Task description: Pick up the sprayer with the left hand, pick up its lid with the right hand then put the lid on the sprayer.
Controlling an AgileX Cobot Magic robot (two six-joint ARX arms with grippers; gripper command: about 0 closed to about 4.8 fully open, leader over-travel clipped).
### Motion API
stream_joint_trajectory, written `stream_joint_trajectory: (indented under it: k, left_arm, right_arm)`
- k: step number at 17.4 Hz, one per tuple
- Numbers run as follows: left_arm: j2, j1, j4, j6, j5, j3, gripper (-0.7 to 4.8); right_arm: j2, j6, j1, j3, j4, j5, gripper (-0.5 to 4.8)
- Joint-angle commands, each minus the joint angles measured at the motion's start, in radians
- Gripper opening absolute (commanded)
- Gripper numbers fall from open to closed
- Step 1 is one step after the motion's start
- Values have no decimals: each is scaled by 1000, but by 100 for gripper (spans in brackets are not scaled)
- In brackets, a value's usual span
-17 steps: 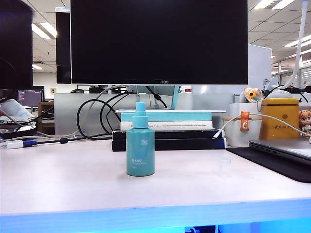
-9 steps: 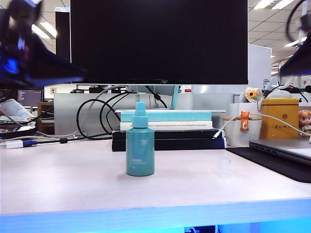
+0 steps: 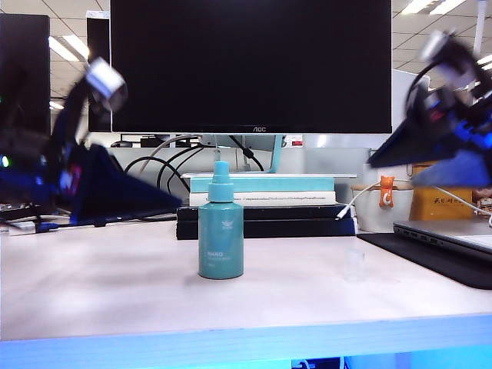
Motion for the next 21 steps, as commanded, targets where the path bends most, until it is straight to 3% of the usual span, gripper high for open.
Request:
stream_joint_trajectory:
  k: [1, 5, 11, 13, 16, 19, 21]
  left_arm:
    - [32, -4, 86, 1, -3, 13, 479]
    - [77, -5, 114, -23, -8, 47, 479]
    - [193, -11, 111, -153, 111, 177, 479]
    - [211, -17, 107, -159, 152, 196, 479]
    - [229, -31, 97, -147, 151, 200, 479]
    - [245, -43, 98, -143, 150, 201, 479]
    - [250, -48, 100, -135, 143, 201, 479]
  right_arm:
    - [87, -70, 62, 5, 39, 26, 392]
    - [191, -97, 136, 5, 87, 142, 391]
    - [270, -109, 167, 6, 145, 158, 387]
    - [282, -110, 167, 6, 144, 158, 386]
    - [313, -111, 167, 6, 161, 161, 353]
    - [347, -110, 167, 7, 200, 159, 352]
    - [355, -110, 167, 7, 209, 154, 309]
